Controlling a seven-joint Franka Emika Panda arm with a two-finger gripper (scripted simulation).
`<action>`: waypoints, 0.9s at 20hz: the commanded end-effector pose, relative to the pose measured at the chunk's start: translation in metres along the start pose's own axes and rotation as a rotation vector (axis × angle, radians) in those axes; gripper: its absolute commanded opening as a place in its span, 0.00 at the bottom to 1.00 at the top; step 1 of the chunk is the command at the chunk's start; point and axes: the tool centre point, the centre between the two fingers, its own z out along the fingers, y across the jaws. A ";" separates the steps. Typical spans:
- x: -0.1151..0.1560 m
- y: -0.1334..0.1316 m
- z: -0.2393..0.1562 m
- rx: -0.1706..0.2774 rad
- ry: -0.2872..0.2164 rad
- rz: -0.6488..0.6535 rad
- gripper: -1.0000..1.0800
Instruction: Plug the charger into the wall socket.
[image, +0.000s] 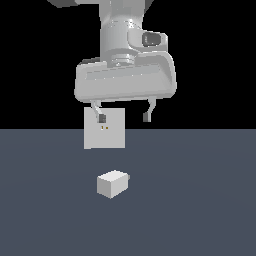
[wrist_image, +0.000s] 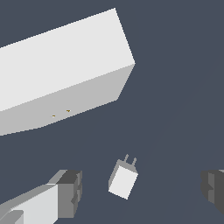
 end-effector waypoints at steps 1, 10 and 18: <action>-0.008 0.001 0.007 -0.002 0.018 0.054 0.96; -0.034 0.002 0.031 -0.009 0.078 0.239 0.96; -0.049 -0.001 0.047 -0.016 0.117 0.358 0.96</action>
